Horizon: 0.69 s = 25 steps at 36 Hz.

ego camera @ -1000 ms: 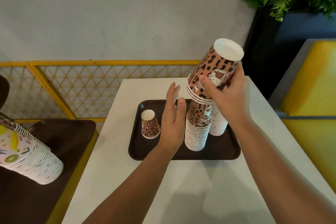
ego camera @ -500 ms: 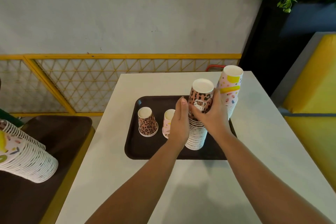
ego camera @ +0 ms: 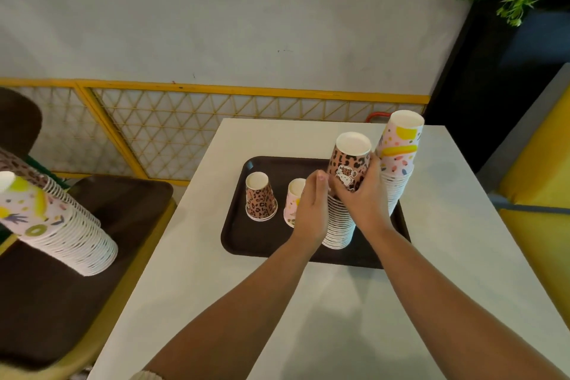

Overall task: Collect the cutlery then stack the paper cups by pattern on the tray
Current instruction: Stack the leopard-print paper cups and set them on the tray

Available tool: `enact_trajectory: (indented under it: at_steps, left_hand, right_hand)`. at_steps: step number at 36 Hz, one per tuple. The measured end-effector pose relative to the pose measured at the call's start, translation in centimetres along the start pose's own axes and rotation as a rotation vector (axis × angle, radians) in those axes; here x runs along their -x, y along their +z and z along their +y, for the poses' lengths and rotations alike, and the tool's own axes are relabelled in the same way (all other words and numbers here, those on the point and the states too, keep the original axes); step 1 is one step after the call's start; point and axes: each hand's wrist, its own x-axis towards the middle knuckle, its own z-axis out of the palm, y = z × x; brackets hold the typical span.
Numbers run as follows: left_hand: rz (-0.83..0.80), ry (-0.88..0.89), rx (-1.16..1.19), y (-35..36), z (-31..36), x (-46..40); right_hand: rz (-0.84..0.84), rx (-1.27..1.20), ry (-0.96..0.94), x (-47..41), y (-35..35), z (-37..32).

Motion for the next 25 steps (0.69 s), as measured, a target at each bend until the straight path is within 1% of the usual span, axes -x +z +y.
enact_trajectory:
  at_steps: [2, 4, 7, 10, 13, 17, 22, 25]
  left_hand:
    - [0.075, -0.003, -0.031, -0.6, 0.5, 0.7]
    - [0.171, 0.021, -0.061, -1.5, 1.0, 1.3]
    - [0.296, 0.061, -0.073, -3.0, 1.1, 2.2]
    - [0.402, 0.093, -0.060, -4.7, 1.3, 3.2]
    - [0.526, 0.155, -0.066, -6.6, 1.9, 4.3]
    - [0.687, 0.235, -0.135, -9.2, 2.5, 6.0]
    - [0.848, 0.237, -0.188, -12.7, 3.0, 7.8]
    - [0.922, 0.235, -0.194, -15.1, 3.1, 8.5]
  right_hand:
    - [0.033, 0.005, -0.016, 0.3, -0.1, -0.3]
    - [0.110, -0.005, -0.072, 0.7, -0.4, -1.0]
    - [0.229, 0.005, -0.226, 1.5, -0.7, -3.1]
    - [0.262, 0.022, -0.395, 2.2, -0.5, -5.9]
    - [0.176, -0.027, -0.499, 2.7, 0.7, -8.2]
    - [-0.017, -0.093, -0.569, 3.9, 2.8, -10.2]
    - [-0.240, -0.123, -0.616, 5.5, 6.1, -11.7]
    - [-0.319, -0.116, -0.656, 6.2, 8.4, -12.5]
